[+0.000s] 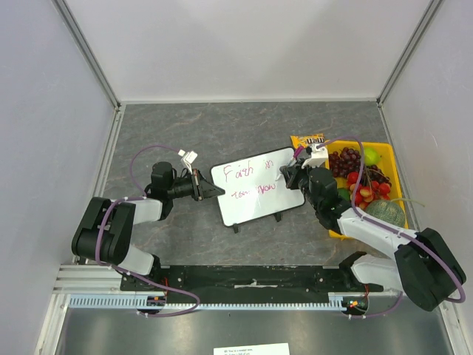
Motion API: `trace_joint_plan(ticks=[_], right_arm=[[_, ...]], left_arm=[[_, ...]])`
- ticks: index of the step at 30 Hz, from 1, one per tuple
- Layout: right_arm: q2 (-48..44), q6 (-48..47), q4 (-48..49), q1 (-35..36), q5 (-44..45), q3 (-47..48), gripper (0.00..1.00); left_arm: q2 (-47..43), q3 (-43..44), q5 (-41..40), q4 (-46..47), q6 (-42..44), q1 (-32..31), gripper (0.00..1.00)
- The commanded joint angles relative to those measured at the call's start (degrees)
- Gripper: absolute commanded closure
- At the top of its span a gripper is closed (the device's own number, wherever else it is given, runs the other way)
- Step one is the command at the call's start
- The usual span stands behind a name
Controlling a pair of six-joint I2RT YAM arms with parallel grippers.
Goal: Write a sentence on the whiteboard
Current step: Write on the whiteboard with the whiteboard.
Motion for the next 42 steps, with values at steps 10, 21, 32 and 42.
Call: trace_joint_plan(ticks=[10,21,32,42], right_arm=[[-0.3,0.9,2.1,0.0,-1.3,-2.7,1.00],[-6.4,1.9,0.0,0.0,0.9,-2.6,1.00],[-3.0,1.2,0.0,0.0,5.2,-1.0,1.00],[-4.2,1.7,2.2,-0.1,5.5,-1.5,1.00]], left_arm=[[1.2,-0.1,-3.7,-3.3,4.4,0.3,0.98],[1.2,-0.2,-3.8,-3.3,4.6,0.3,0.98],[1.1,-0.2,-3.7,-3.3,4.6,0.4,0.98],[1.1,-0.2,-3.7,-3.3,4.4,0.4,0.98]])
